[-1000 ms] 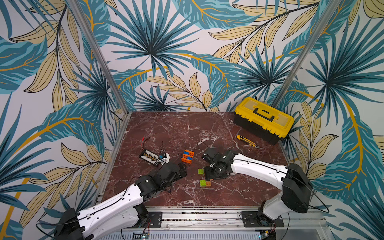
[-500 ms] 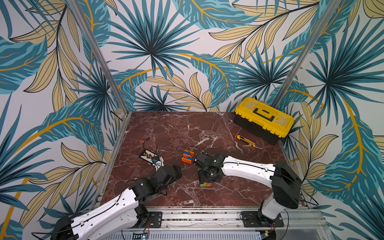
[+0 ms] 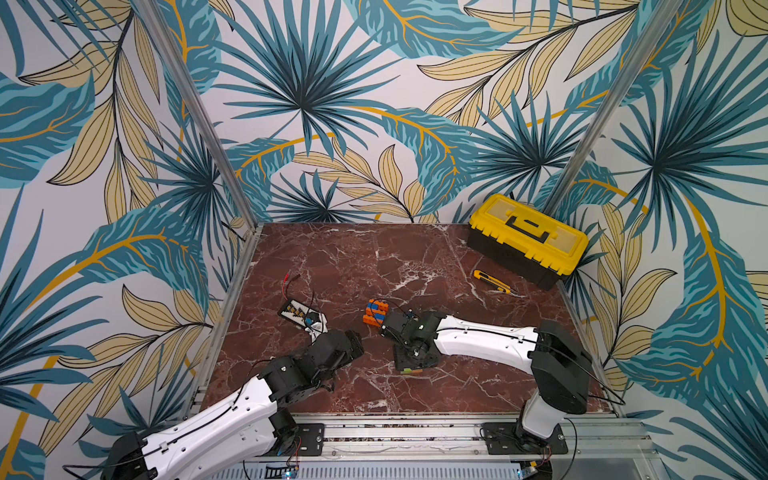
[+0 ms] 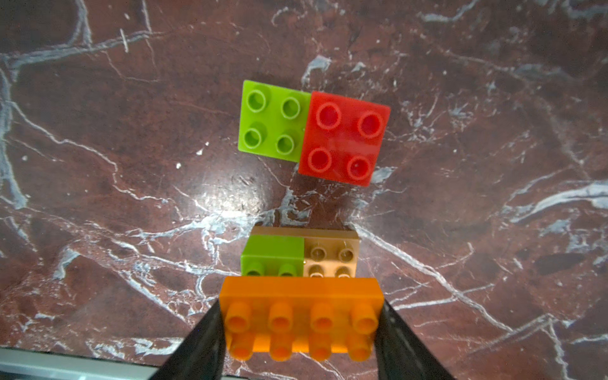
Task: Assemble the number 5 with lego
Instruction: Assemble the lego brick with the lego brick.
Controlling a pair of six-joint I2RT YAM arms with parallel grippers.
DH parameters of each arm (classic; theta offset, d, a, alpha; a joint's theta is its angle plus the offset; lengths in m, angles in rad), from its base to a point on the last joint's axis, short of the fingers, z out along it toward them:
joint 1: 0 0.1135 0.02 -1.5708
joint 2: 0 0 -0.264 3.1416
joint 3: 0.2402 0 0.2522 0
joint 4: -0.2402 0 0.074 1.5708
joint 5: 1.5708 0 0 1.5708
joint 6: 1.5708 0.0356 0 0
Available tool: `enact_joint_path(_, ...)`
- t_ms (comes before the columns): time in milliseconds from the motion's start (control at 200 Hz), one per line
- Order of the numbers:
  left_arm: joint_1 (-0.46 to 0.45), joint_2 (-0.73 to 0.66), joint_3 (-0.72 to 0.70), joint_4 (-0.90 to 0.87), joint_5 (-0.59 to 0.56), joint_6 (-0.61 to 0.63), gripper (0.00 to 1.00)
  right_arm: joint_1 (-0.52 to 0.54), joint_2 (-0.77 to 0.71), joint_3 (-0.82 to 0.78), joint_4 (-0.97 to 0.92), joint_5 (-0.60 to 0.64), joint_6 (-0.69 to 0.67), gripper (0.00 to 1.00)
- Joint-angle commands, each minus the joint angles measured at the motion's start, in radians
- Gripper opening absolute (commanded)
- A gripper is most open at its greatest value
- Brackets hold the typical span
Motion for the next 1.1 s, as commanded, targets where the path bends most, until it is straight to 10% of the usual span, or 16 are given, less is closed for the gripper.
enact_joint_path(0,0.005,-0.005,-0.024,-0.020,-0.018,-0.010,1.00,0.008,0.022,0.016,-0.040,0.034,0.041,0.60)
enact_joint_path(1096,0.008,0.005,-0.024,-0.011,-0.011,-0.007,1.00,0.018,0.141,-0.034,-0.055,0.022,0.061,0.58)
